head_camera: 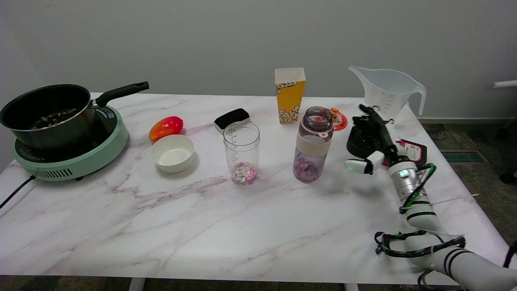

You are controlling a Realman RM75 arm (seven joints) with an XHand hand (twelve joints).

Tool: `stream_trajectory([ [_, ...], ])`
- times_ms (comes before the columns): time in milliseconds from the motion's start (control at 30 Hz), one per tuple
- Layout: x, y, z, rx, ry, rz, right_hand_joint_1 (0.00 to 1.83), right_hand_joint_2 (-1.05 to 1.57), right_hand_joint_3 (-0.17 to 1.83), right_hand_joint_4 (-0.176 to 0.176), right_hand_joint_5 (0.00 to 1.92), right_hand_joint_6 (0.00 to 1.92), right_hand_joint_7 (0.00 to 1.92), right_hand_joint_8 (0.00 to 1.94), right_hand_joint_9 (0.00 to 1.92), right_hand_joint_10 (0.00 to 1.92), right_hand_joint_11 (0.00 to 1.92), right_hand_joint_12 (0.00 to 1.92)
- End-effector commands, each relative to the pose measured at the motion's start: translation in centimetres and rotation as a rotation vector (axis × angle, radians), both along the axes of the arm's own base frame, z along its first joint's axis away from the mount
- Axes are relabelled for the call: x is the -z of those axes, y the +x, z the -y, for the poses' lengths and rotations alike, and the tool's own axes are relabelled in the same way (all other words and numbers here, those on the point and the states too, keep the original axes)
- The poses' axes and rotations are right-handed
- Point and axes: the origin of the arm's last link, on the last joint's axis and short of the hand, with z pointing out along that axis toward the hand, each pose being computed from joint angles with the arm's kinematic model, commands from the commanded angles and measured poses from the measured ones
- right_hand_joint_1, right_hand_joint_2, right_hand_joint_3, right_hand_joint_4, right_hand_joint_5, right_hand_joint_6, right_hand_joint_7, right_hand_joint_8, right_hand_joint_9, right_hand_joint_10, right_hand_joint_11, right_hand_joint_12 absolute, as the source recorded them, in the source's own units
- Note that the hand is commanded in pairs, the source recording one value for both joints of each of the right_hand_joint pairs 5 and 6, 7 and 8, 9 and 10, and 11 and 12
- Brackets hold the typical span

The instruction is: Place the bottle onto the table.

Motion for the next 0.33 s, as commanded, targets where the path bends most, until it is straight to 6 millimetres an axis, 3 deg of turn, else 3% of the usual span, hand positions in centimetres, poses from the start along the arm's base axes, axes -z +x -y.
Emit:
stream_trajectory([
  [33,-9.1,7.4,-4.9,-0.138,-0.105,-0.071,1.31,-0.53,1.14,0.0,0.23,0.23,0.51,0.51,0.51,0.51,0.48,0.48],
  [333,-11.5,10.5,-5.4,-0.156,-0.136,-0.198,1.33,-0.48,1.3,0.0,0.24,0.24,0.51,0.51,0.51,0.51,0.48,0.48],
])
